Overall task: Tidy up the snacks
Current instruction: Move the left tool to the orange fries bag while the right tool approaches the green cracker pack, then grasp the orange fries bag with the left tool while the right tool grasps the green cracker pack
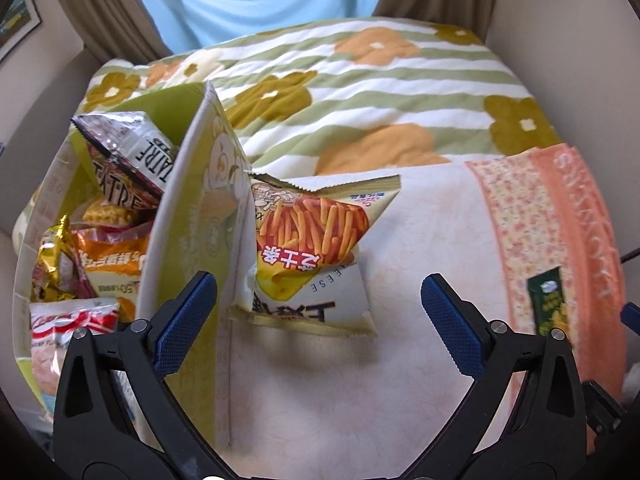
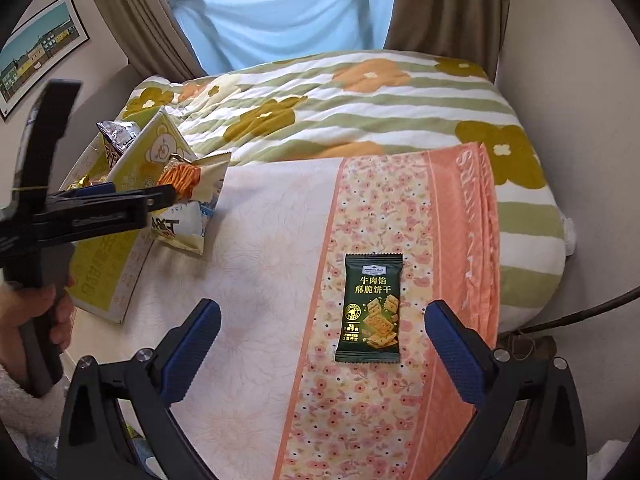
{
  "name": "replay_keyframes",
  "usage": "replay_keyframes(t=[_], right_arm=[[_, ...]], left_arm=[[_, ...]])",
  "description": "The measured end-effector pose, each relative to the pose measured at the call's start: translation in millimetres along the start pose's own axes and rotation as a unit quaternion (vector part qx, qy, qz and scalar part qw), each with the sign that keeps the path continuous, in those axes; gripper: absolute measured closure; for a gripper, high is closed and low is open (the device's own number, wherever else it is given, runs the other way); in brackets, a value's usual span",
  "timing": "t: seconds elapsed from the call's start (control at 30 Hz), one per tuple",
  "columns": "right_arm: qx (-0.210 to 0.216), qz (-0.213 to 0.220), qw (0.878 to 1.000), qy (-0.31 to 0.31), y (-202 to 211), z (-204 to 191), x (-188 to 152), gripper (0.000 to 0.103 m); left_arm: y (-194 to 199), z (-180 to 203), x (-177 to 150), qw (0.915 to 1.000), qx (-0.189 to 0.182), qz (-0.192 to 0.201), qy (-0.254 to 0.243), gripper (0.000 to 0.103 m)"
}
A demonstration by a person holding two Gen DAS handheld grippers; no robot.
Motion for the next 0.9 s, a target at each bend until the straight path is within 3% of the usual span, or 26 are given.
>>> replay_keyframes(t=[0.1, 0.23, 0.4, 0.63, 0.7, 0.9], right_arm=[[0.003, -0.010, 1.000, 0.000, -12, 1, -2, 0.001], [0.000, -0.036, 0.999, 0.004, -28, 0, -6, 0.001], [-0.006, -0.051, 0.999, 0.010, -38, 1, -8, 0.001], [-0.004, -0.054, 0.999, 0.004, -43, 2, -3, 0.001], [-0.004, -0.054, 0.999, 0.001, -45, 4, -1, 0.001], [-0.017, -0.061, 0.998, -0.003, -53, 10, -3, 0.001]], left_arm=[[-24, 4, 1, 0.9994, 0.030, -0.013, -0.010, 0.002], [-40, 12, 5, 0.9962, 0.076, -0.003, -0.043, 0.002], [-51, 21, 12, 0.9935, 0.090, 0.003, -0.070, 0.002], [-66, 29, 13, 0.9925, 0.091, -0.019, -0.080, 0.005], [-73, 29, 13, 0.9922, 0.091, -0.030, -0.079, 0.008], [-87, 28, 10, 0.9924, 0.077, -0.060, -0.075, 0.030]])
Point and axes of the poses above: each gripper's, at about its wrist camera, not at the fingertips, and y roughly against the way its jaws point, z to its right, x to its top, the point moved 3 cm from there along -y, roughly the way its jaws point, and after that the axes turned 11 degrees about y, right-handed, at the moved point
